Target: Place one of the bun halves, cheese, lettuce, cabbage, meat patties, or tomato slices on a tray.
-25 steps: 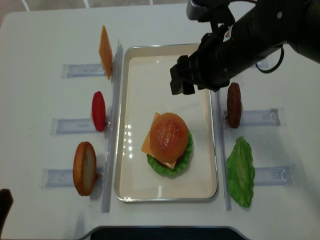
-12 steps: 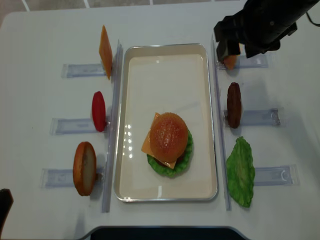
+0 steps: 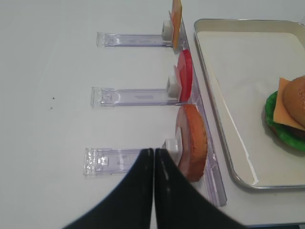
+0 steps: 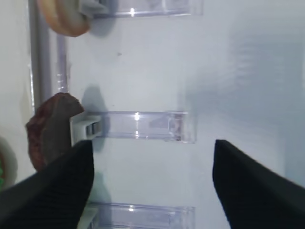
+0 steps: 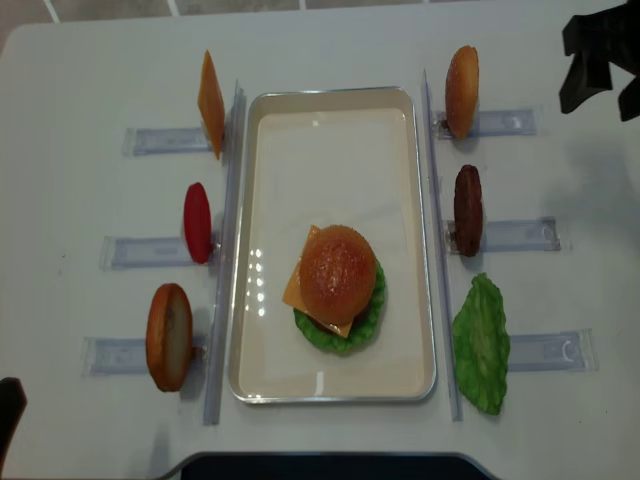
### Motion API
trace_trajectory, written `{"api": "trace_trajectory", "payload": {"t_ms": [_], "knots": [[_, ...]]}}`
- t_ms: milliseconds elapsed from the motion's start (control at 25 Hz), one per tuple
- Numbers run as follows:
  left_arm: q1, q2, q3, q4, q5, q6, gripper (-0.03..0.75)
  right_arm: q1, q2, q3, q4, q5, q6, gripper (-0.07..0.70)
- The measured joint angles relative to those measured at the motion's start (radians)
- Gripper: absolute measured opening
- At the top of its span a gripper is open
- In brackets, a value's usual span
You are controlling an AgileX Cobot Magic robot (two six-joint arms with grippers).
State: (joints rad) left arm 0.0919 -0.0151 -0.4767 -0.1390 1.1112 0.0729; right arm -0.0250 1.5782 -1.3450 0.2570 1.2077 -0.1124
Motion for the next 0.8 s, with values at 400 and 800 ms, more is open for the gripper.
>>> {"api": "trace_trajectory", "payload": {"t_ms": [400, 800], "knots": [[0.0, 0.0, 0.0, 0.0, 0.0, 0.0, -0.001, -0.115, 0.0, 0.0, -0.072, 0.013, -0.054, 0.524], [0.0, 0.0, 0.0, 0.0, 0.0, 0.0, -0.001, -0.115, -0.134, 0.11, -0.112, 0.013, -0.055, 0.524]]}}
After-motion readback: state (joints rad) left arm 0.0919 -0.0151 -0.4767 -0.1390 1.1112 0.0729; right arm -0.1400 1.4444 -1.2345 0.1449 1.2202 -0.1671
